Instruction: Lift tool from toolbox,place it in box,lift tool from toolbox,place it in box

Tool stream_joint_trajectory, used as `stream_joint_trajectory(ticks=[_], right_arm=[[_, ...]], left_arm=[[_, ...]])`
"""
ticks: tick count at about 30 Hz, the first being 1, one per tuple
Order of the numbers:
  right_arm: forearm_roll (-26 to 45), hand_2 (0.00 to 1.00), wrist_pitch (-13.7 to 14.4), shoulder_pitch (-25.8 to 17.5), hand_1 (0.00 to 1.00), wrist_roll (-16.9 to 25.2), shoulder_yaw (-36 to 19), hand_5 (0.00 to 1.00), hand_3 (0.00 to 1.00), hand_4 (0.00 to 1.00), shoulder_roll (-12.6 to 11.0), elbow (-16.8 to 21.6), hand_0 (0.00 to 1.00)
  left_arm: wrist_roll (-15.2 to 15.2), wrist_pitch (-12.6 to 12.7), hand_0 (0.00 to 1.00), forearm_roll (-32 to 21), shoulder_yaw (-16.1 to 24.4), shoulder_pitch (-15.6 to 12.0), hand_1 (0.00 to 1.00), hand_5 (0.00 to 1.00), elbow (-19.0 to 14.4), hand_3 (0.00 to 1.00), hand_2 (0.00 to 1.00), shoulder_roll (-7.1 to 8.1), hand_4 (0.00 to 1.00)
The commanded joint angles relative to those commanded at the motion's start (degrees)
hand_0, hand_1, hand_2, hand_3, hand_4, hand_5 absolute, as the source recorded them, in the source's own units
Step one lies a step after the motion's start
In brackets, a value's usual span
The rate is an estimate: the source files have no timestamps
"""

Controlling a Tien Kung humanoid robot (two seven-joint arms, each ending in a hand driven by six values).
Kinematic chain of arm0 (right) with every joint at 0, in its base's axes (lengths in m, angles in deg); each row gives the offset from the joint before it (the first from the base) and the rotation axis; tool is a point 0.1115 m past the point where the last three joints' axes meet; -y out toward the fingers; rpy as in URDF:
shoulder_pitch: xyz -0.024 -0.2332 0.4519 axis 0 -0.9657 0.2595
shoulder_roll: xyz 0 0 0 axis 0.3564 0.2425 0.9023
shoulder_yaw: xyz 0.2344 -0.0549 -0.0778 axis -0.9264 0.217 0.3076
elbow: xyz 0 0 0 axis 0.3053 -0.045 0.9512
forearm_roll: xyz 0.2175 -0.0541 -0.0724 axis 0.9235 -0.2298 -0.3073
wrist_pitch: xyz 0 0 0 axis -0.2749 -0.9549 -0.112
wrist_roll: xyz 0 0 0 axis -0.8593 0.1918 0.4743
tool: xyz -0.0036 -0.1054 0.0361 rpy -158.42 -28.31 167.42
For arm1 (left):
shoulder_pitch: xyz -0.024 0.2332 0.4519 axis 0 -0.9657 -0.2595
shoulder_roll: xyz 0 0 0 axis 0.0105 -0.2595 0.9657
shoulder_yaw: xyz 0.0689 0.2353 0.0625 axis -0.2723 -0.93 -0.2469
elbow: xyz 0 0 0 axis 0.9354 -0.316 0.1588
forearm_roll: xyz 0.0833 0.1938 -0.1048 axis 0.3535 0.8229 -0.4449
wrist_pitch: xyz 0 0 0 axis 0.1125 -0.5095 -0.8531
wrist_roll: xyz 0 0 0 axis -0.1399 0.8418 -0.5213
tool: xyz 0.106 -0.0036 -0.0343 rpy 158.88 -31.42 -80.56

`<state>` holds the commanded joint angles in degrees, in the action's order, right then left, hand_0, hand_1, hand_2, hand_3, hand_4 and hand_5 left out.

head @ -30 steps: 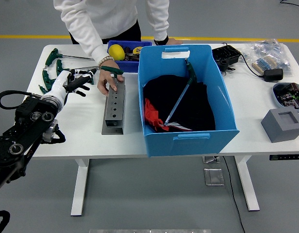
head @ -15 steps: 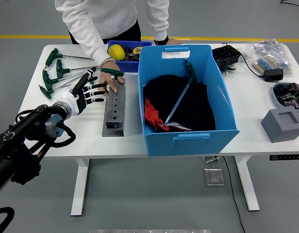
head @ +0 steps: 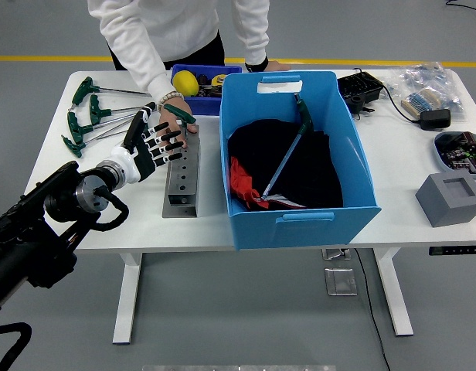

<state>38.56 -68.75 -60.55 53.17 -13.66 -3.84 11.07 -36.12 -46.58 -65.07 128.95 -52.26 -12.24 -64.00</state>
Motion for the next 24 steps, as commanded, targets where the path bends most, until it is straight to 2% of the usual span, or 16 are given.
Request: stream_joint_trajectory(ticks=[6,17,24], right_arm=[[0.22,0.680,0.02,0.15,0.621,0.01,0.21,0.573,0.533,0.781,-0.03,0.00,0.623],[0.18,0.680,-0.01,0.38,0.621,0.03,0.58,0.573,0.532,0.780,-0.08,0.00,0.625],[0.83,0.680,0.02,0.67,0.621,0.11,1.28,0.574,0.532,0.780,-0.20,0.00,0.625]], left_arm=[[-0.29,-0.53,0.360,-0.75,-1.31,0.59,0.545,0.901,1.34,0.904,0.680,-0.49,0.801],[0.40,-0.81,0.358,-0.82,-2.83,3.55,0.547,0.902,5.38,0.903,0.680,-2.65,0.802],[0.79,-1.00,0.359,-1.03,-3.76,4.93,0.547,0.904,7.18,0.903,0.680,-3.44,0.803]])
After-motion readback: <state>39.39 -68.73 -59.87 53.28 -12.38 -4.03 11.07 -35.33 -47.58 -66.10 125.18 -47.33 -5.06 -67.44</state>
